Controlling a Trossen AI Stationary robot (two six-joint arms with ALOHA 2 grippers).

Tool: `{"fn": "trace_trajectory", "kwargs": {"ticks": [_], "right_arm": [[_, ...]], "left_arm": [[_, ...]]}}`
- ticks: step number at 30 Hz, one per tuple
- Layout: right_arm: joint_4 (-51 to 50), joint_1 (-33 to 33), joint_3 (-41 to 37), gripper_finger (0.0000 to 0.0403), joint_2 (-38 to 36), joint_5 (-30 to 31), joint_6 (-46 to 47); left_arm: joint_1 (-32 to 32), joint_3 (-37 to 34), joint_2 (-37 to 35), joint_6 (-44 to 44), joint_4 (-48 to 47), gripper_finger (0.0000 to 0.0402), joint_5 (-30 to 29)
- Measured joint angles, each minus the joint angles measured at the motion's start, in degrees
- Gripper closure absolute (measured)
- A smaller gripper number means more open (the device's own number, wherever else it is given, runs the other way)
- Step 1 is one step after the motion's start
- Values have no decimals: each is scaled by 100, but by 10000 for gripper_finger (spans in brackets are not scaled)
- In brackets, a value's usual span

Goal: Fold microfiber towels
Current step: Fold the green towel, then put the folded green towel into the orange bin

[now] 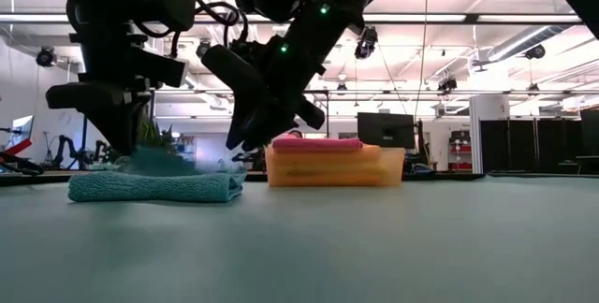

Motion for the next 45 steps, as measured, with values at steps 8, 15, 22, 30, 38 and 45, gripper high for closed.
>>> {"fn": "trace_trajectory", "kwargs": {"ticks": [8,15,22,30,38,45], "right_arm": [[-488,2,-2,249,-215,-168,-330],[-1546,102,-2,258,-811,-155,-1073],[-1988,533,-117,273,-1051,-413,-1810],[-831,1022,-721,271,-1014,-600,-2397],[738,1161,-1054,272,-936,-593,-3210],[1262,1091,-1056,270,-549,-571,-3220]], "left_arm": [[3,74,0,305,-329,289,-100],[-235,357,-285,-148,-873,286,-13],[-1191,315,-814,-971,-689,285,23],[-2426,300,-705,-1066,224,285,-121],[-2816,68,-67,-1069,1284,285,-614],[-2810,-88,412,-1361,1498,285,-807]]}}
